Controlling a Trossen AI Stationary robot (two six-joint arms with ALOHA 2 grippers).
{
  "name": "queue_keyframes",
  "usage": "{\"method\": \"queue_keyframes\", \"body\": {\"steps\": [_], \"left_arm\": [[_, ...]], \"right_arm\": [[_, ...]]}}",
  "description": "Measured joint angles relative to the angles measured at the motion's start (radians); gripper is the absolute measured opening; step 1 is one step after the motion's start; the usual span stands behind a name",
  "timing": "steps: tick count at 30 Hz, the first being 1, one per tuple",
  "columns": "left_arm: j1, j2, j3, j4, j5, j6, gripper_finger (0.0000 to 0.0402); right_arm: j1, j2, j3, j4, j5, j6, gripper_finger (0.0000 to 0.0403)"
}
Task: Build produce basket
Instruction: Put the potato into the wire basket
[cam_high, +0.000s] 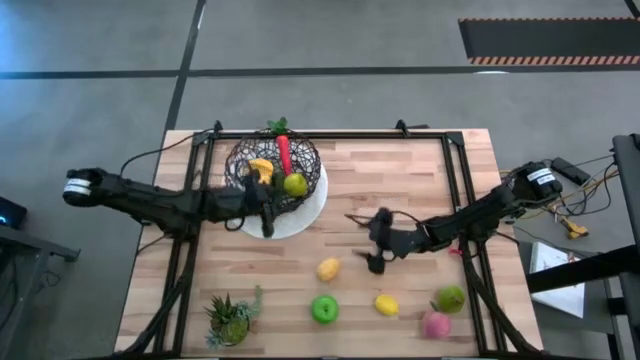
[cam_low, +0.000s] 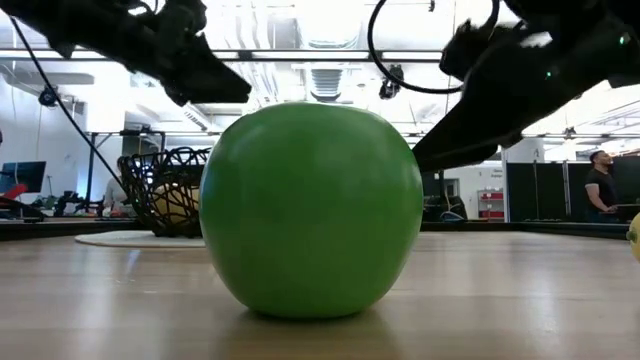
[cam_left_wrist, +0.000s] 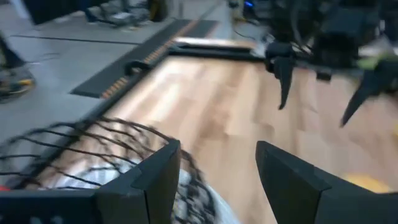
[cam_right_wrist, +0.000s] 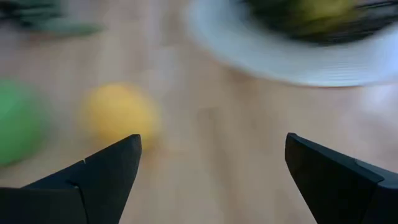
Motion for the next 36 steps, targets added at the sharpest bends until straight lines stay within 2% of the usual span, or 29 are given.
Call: {"method": "queue_keyframes", "body": {"steps": [2, 4, 14, 18, 22, 27, 30, 33, 36], "left_arm": [[-0.044, 0.019, -0.01, -0.002, 0.0, -0.001, 0.0193], [-0.084, 0.051, -0.009, 0.002, 0.0, -0.001, 0.0193], [-0.197, 0.252, 0.036, 0.002, 0.0, -0.08, 0.0193], [-0.208, 0.316, 0.039, 0.027, 0.001, -0.108, 0.0193], [-0.209, 0.342, 0.039, 0.032, 0.001, -0.133, 0.0193], [-0.214, 0.298, 0.039, 0.009, 0.001, -0.132, 0.0193], [-0.214, 0.228, 0.039, -0.021, -0.018, -0.124, 0.0193], [-0.22, 0.13, 0.035, -0.112, -0.113, -0.122, 0.0193], [-0.239, 0.021, 0.027, -0.248, -0.306, -0.132, 0.0193]], "right_arm": [[0.001, 0.009, 0.018, -0.001, -0.129, -0.013, 0.038], [0.001, 0.03, 0.037, 0.0, -0.192, -0.026, 0.038], [-0.002, 0.189, 0.19, -0.004, -0.24, -0.236, 0.0379], [-0.027, 0.277, 0.292, -0.016, -0.344, -0.329, 0.0379], [-0.061, 0.367, 0.406, -0.143, -0.404, -0.402, 0.0379], [-0.088, 0.476, 0.524, -0.273, -0.48, -0.461, 0.0371], [-0.102, 0.518, 0.575, -0.306, -0.539, -0.469, 0.034], [-0.116, 0.54, 0.612, -0.352, -0.552, -0.47, 0.029], [-0.137, 0.52, 0.625, -0.397, -0.543, -0.475, 0.0235]]}}
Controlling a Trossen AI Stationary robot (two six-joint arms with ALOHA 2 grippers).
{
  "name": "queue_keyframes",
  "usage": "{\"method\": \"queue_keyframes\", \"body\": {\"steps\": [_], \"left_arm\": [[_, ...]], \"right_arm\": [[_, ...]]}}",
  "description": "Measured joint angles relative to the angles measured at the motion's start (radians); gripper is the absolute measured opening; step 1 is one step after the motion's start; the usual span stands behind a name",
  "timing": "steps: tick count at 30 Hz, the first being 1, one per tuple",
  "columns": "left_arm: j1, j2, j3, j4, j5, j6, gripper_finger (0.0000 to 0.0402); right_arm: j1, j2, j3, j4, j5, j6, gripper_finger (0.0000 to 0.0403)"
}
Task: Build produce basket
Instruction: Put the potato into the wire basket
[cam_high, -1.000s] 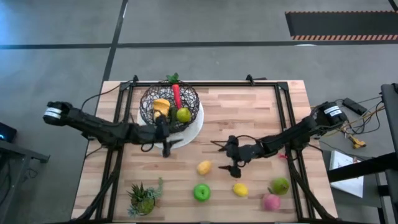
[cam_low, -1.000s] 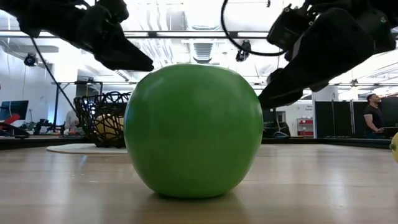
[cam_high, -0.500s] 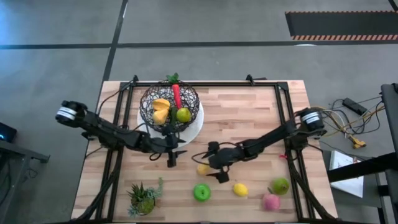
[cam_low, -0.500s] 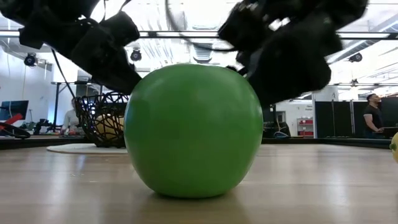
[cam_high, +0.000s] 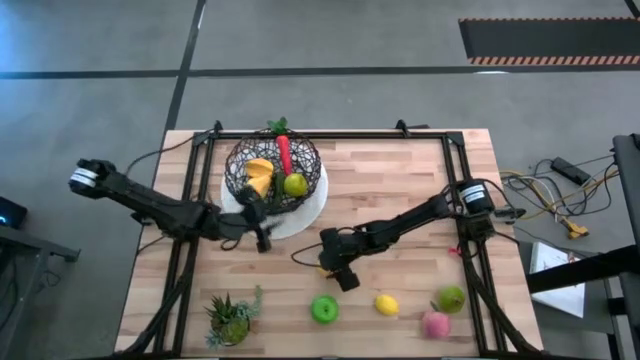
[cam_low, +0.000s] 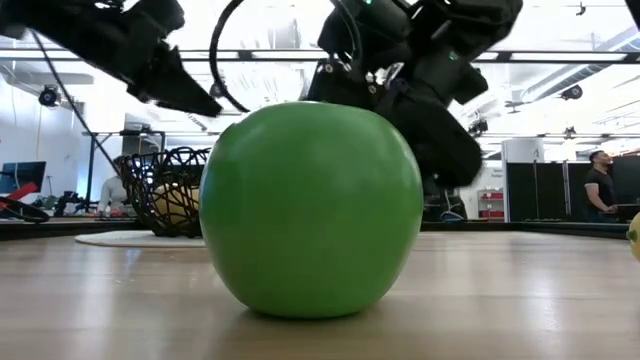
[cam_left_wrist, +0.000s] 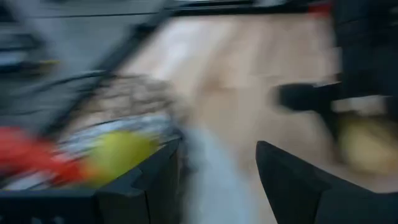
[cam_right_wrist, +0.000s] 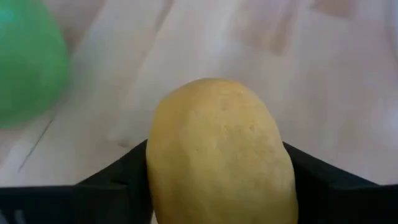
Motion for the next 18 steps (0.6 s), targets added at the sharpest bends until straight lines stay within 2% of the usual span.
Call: {"method": "queue_keyframes", "body": {"steps": [3, 6, 10, 14, 18], "left_arm": [[-0.029, -0.094, -0.015, -0.101, -0.198, -0.033, 0.0193], [-0.047, -0.17, -0.047, -0.126, -0.292, -0.068, 0.0193], [-0.048, -0.233, -0.121, -0.11, -0.304, -0.11, 0.0193], [-0.048, -0.266, -0.188, -0.098, -0.316, -0.191, 0.0193], [-0.049, -0.281, -0.199, -0.094, -0.318, -0.229, 0.0193]], "right_arm": [[-0.034, -0.056, -0.001, -0.027, 0.006, -0.003, 0.0227], [-0.084, -0.134, -0.001, -0.012, 0.032, -0.011, 0.0227], [-0.167, -0.221, 0.008, 0.039, 0.159, -0.033, 0.0227], [-0.294, -0.218, 0.112, 0.068, 0.132, -0.021, 0.0227], [-0.408, -0.091, 0.29, 0.063, 0.059, 0.018, 0.0227]]}}
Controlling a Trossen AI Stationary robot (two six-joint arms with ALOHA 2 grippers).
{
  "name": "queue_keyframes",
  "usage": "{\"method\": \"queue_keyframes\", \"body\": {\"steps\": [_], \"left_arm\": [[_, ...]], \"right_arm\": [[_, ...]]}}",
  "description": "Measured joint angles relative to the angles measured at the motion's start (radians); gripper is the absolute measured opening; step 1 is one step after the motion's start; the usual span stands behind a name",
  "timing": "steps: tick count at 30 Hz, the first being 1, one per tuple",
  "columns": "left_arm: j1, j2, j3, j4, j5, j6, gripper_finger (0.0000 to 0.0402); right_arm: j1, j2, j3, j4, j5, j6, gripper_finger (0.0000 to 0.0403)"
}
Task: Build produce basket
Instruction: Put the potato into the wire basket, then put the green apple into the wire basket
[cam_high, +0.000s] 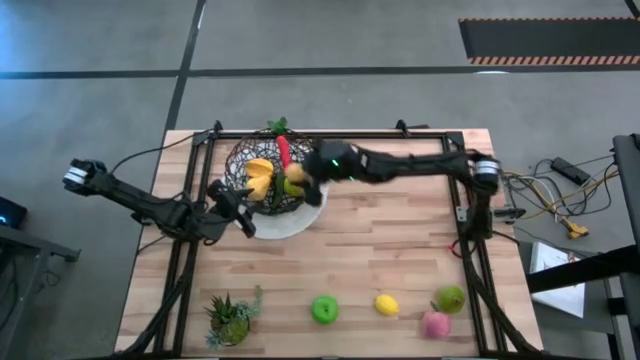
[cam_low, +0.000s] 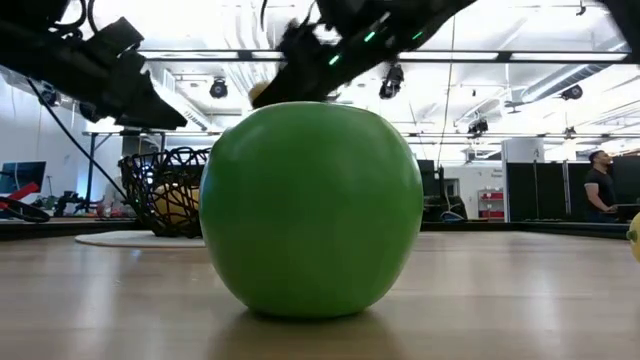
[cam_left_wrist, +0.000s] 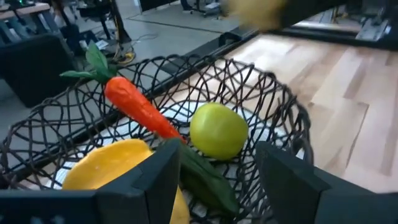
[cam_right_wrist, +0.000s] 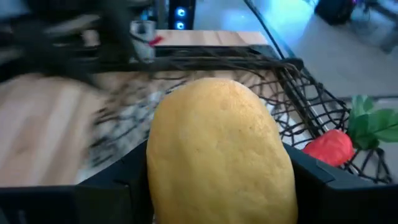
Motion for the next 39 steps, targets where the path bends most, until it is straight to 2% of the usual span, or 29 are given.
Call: {"method": "queue_keyframes", "body": {"steps": [5, 12, 17, 20, 24, 29, 35, 39], "left_arm": [[-0.02, -0.032, 0.046, -0.002, 0.003, 0.042, 0.0193], [-0.045, -0.106, 0.086, -0.002, 0.004, 0.125, 0.0193], [-0.045, -0.134, 0.086, -0.002, 0.003, 0.125, 0.0193], [-0.045, -0.13, 0.086, -0.001, -0.006, 0.125, 0.0193], [-0.045, -0.111, 0.086, -0.001, -0.009, 0.125, 0.0193], [-0.045, -0.079, 0.086, 0.018, -0.012, 0.125, 0.0193], [-0.045, -0.044, 0.086, 0.033, -0.012, 0.126, 0.0193], [-0.05, -0.034, 0.086, 0.034, -0.012, 0.124, 0.0193]], "right_arm": [[-0.082, 0.233, 0.275, -0.06, -0.063, 0.033, 0.0227], [-0.134, 0.541, 0.685, -0.207, -0.058, 0.065, 0.0227], [-0.16, 0.692, 0.898, -0.285, -0.054, 0.14, 0.0227], [-0.168, 0.716, 0.896, -0.233, -0.052, 0.154, 0.0245], [-0.17, 0.723, 0.896, -0.236, -0.051, 0.163, 0.0284], [-0.17, 0.723, 0.896, -0.239, -0.055, 0.163, 0.0311], [-0.17, 0.704, 0.901, -0.254, -0.054, 0.172, 0.0322], [-0.165, 0.645, 0.901, -0.26, -0.05, 0.131, 0.031]]}}
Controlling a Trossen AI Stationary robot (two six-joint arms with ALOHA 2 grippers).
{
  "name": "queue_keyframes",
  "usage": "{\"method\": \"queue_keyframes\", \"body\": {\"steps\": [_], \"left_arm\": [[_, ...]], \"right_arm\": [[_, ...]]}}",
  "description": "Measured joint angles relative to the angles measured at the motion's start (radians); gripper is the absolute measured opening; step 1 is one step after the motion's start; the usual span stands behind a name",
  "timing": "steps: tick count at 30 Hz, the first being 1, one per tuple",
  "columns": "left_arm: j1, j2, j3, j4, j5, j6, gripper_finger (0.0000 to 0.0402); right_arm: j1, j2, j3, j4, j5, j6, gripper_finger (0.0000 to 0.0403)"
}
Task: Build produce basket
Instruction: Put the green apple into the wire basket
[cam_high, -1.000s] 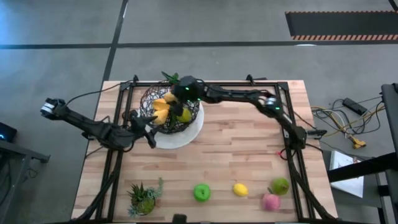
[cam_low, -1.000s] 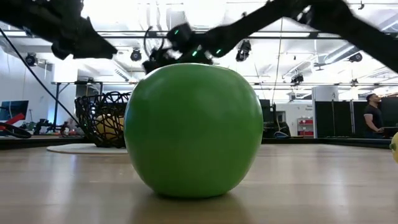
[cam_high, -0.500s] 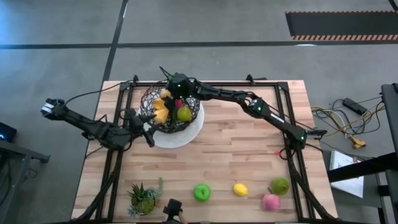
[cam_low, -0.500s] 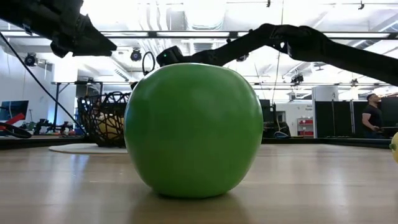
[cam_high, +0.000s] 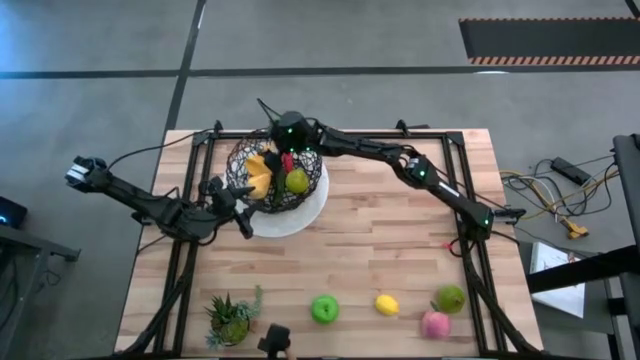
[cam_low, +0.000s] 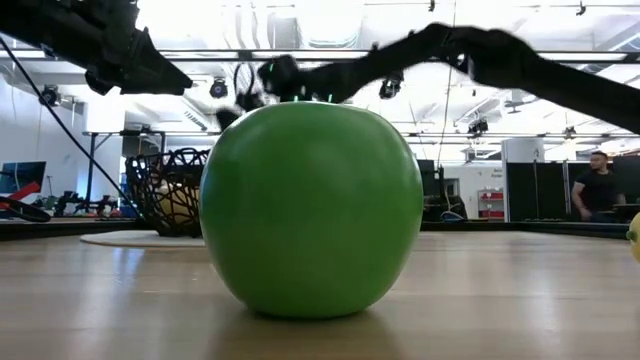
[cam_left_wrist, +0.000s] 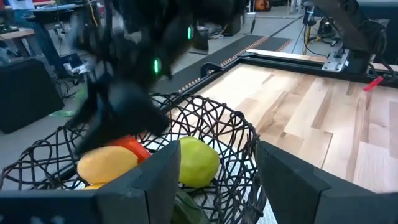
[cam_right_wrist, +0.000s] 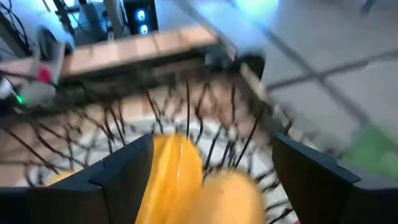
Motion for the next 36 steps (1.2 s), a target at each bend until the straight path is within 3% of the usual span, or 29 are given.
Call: {"method": "queue_keyframes", "body": {"steps": [6, 9, 12, 17, 21, 24, 30, 36], "left_arm": [[-0.055, -0.011, 0.002, -0.006, 0.0, 0.0, 0.0193], [-0.095, -0.011, 0.002, -0.01, 0.0, 0.0, 0.0193], [-0.139, 0.006, 0.002, -0.013, 0.001, 0.007, 0.0193], [-0.217, 0.092, 0.0, 0.028, 0.012, 0.032, 0.0193], [-0.244, 0.229, 0.0, 0.19, 0.101, 0.083, 0.0193], [-0.245, 0.356, 0.008, 0.336, 0.191, 0.087, 0.0193], [-0.25, 0.626, 0.103, 0.54, 0.277, 0.08, 0.0193], [-0.248, 0.856, 0.236, 0.565, 0.38, 0.088, 0.0193]], "right_arm": [[0.029, -0.14, -0.019, -0.144, 0.118, -0.164, 0.0272], [0.045, -0.233, -0.092, -0.218, 0.133, -0.218, 0.0247], [0.068, -0.367, -0.237, -0.261, 0.152, -0.235, 0.0225], [0.134, -0.614, -0.602, -0.235, 0.18, -0.176, 0.0198], [0.233, -0.801, -0.922, -0.084, 0.189, -0.054, 0.0185], [0.336, -0.916, -1.141, 0.075, 0.273, 0.028, 0.0178], [0.597, -1.048, -1.482, 0.434, 0.517, 0.219, 0.0172], [0.88, -1.007, -1.673, 0.863, 0.846, 0.26, 0.0171]]}}
